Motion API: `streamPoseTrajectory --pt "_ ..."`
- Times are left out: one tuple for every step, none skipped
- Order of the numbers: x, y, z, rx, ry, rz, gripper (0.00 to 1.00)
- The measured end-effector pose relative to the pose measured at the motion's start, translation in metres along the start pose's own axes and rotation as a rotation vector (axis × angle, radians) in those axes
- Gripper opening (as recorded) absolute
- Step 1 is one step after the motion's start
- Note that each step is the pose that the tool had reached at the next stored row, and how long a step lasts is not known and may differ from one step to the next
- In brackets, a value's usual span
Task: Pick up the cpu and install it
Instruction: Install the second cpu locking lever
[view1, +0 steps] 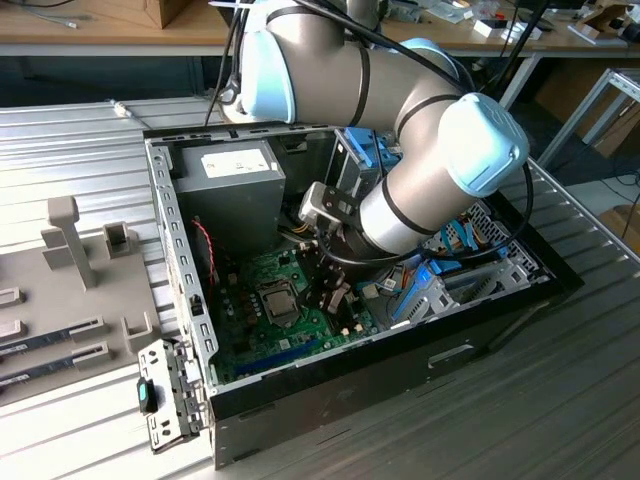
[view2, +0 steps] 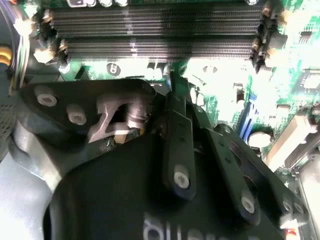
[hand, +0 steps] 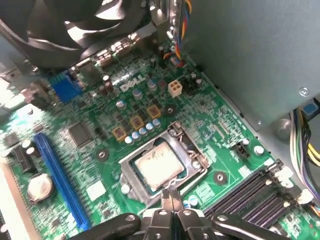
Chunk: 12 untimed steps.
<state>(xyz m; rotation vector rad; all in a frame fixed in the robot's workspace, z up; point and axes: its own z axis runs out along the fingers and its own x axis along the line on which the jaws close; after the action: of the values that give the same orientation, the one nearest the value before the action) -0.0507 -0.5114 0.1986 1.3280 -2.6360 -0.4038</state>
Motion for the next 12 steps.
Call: streamPoseTrajectory --pt "0.0001 0.0004 -0.0012 -0.0018 -0.0022 -0.001 0.11" --pt "0.0002 0.0007 -0.0022 -0.0029 -0.0038 -0.001 0.11" --pt "0.0003 0.0012 -0.0040 -0.0033 -0.0043 -0.001 0.11" --pt "0.0004 0.0020 -0.0065 -0.0037 -0.0047 -0.001 0.11" --pt "0.0005 0.0030 -0.0095 -0.0038 -0.0048 -0.002 0.11" --pt "0.0005 0.0037 -0.0119 -0.0039 -0.0049 -0.002 0.11" --pt "0.0004 0.0043 -0.0143 -0.0040 -0.0051 -0.002 0.11" --pt "0.0003 0.0049 -0.0172 -0.0040 -0.0050 -0.002 0.11" --pt "0.0003 0.0059 -0.0207 -0.0045 -0.0057 -0.002 0.11" --pt "0.0003 0.0070 -0.0239 -0.0052 -0.0066 -0.002 0.11" --pt "0.0004 0.0082 -0.0275 -0.0057 -0.0073 -0.002 0.11" --pt "0.0004 0.0092 -0.0310 -0.0063 -0.0080 -0.003 0.11"
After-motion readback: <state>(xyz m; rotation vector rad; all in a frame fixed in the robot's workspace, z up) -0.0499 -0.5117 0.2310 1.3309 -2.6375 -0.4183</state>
